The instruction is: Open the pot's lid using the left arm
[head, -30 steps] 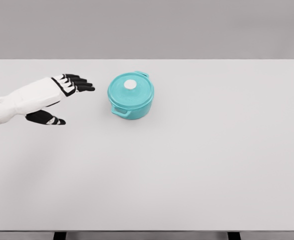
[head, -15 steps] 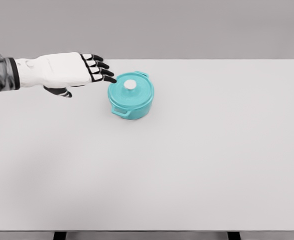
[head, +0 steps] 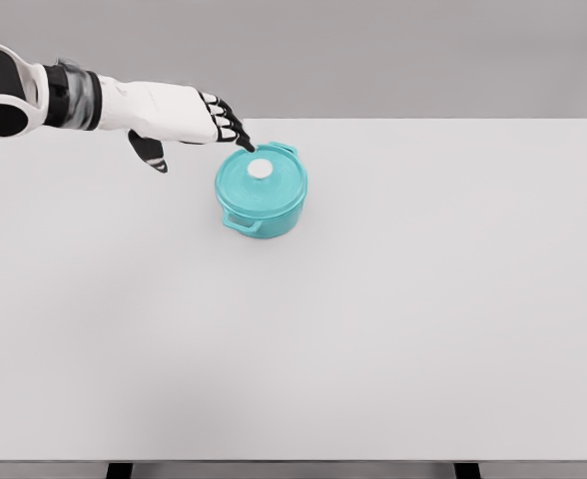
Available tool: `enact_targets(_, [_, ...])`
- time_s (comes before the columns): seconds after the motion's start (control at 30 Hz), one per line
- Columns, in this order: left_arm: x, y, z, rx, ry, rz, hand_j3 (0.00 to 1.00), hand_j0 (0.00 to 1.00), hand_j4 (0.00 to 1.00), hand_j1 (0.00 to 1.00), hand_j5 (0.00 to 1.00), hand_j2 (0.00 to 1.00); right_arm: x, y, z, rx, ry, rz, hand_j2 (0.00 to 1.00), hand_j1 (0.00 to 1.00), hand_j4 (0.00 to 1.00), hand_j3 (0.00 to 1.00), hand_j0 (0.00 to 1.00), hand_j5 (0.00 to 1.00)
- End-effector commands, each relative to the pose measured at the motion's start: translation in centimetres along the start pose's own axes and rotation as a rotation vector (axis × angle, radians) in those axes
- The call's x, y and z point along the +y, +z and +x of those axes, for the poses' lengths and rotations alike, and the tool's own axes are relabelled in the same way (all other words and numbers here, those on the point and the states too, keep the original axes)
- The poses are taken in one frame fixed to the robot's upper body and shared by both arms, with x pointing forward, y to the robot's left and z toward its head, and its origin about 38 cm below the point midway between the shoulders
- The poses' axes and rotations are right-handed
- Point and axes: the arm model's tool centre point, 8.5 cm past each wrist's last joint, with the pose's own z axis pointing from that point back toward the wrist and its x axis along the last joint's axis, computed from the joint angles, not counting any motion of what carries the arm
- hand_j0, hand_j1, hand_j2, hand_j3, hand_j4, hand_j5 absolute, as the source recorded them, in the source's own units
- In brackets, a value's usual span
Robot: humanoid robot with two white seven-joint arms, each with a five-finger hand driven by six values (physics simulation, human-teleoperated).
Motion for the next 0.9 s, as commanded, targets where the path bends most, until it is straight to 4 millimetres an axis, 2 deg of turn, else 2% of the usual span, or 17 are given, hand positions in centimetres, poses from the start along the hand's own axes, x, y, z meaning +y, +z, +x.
enact_targets(0.0, [-1.1, -1.6, 0.7, -0.043, 0.035, -0.029, 1.0, 1.0, 1.0, 1.0, 1.0, 1.0, 0.0, 0.0, 0.0, 0.0, -0.001, 0.0, 1.0, 1.0, 1.0, 1.0, 1.0, 1.0])
enact_targets(0.07, [0.6, -2.1, 1.1, -0.056, 0.007, -0.01, 1.0, 1.0, 1.0, 1.0, 1.0, 1.0, 0.0, 0.0, 0.0, 0.0, -0.001, 0.0, 1.0, 1.0, 1.0, 1.0, 1.0, 1.0])
enact_targets(0.2, [1.8, -4.2, 2.1, -0.092, -0.018, -0.011, 1.0, 1.0, 1.0, 1.0, 1.0, 1.0, 0.0, 0.0, 0.0, 0.0, -0.001, 0.0, 1.0, 1.0, 1.0, 1.0, 1.0, 1.0])
enact_targets(0.33, [0.8, -5.9, 1.1, -0.072, 0.037, -0.033, 1.0, 1.0, 1.0, 1.0, 1.0, 1.0, 0.0, 0.0, 0.0, 0.0, -0.001, 0.0, 1.0, 1.0, 1.0, 1.0, 1.0, 1.0])
enact_targets(0.47, [0.8, -6.3, 0.9, -0.065, 0.042, -0.039, 1.0, 1.0, 1.0, 1.0, 1.0, 1.0, 0.0, 0.0, 0.0, 0.0, -0.001, 0.0, 1.0, 1.0, 1.0, 1.0, 1.0, 1.0])
enact_targets(0.63, [0.1, -6.5, -0.9, -0.014, 0.09, -0.057, 1.0, 1.0, 1.0, 1.0, 1.0, 1.0, 0.0, 0.0, 0.0, 0.0, -0.001, 0.0, 1.0, 1.0, 1.0, 1.0, 1.0, 1.0])
enact_targets(0.77, [-0.8, -7.5, -1.7, 0.019, 0.1, -0.099, 1.0, 1.0, 1.0, 1.0, 1.0, 1.0, 0.0, 0.0, 0.0, 0.0, -0.001, 0.0, 1.0, 1.0, 1.0, 1.0, 1.0, 1.0])
enact_targets(0.87, [-0.9, -7.7, -1.6, 0.019, 0.1, -0.104, 1.0, 1.0, 1.0, 1.0, 1.0, 1.0, 0.0, 0.0, 0.0, 0.0, -0.001, 0.0, 1.0, 1.0, 1.0, 1.0, 1.0, 1.0])
